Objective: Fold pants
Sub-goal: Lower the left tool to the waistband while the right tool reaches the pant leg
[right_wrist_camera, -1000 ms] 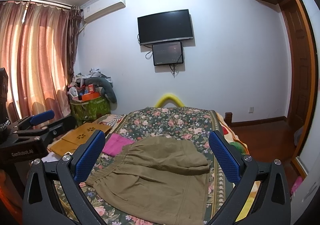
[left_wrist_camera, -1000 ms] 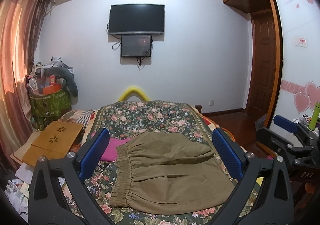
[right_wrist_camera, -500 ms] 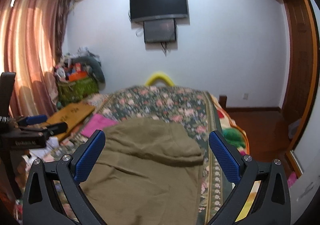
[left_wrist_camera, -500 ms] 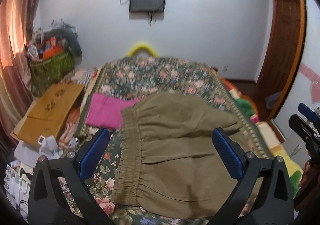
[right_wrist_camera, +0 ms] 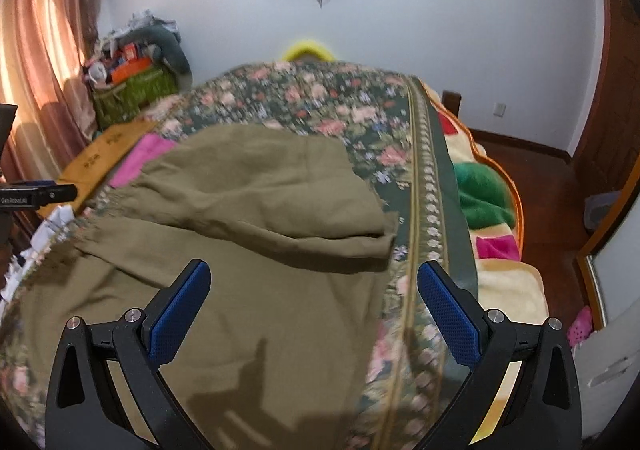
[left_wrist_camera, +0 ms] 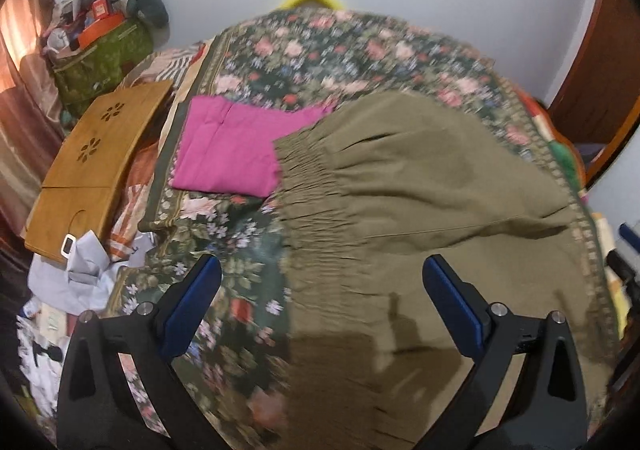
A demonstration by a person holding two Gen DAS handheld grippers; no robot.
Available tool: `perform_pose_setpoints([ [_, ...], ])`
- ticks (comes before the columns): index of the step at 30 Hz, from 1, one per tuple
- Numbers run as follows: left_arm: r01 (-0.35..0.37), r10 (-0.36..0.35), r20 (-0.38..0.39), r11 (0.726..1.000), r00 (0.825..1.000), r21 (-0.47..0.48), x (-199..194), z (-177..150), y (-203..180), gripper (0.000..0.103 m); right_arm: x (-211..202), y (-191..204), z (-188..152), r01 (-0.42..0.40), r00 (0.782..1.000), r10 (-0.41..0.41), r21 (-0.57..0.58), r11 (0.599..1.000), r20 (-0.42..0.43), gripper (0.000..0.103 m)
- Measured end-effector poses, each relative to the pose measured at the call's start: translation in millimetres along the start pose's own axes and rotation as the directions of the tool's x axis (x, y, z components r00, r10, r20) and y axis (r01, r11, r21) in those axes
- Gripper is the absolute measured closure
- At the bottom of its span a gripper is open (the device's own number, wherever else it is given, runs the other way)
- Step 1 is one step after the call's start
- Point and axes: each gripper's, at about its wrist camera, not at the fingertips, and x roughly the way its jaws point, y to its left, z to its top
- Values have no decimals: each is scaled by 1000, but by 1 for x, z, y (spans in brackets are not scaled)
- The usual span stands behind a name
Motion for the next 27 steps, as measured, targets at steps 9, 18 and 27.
perform_pose_setpoints([
  [9, 41, -41, -163, 999, 986, -1, 52, 5, 17, 28, 55, -31, 2, -35, 986, 39, 24, 999, -165, 10],
  [18, 128, -130, -222, 992, 966, -21, 71, 6, 17, 37, 73, -39, 2, -105, 963, 119, 70, 992, -242, 37],
  [27, 169, -173, -215, 985, 961, -38, 78, -3, 17, 44, 87, -35, -5, -15, 957, 1, -44, 999, -289, 77],
])
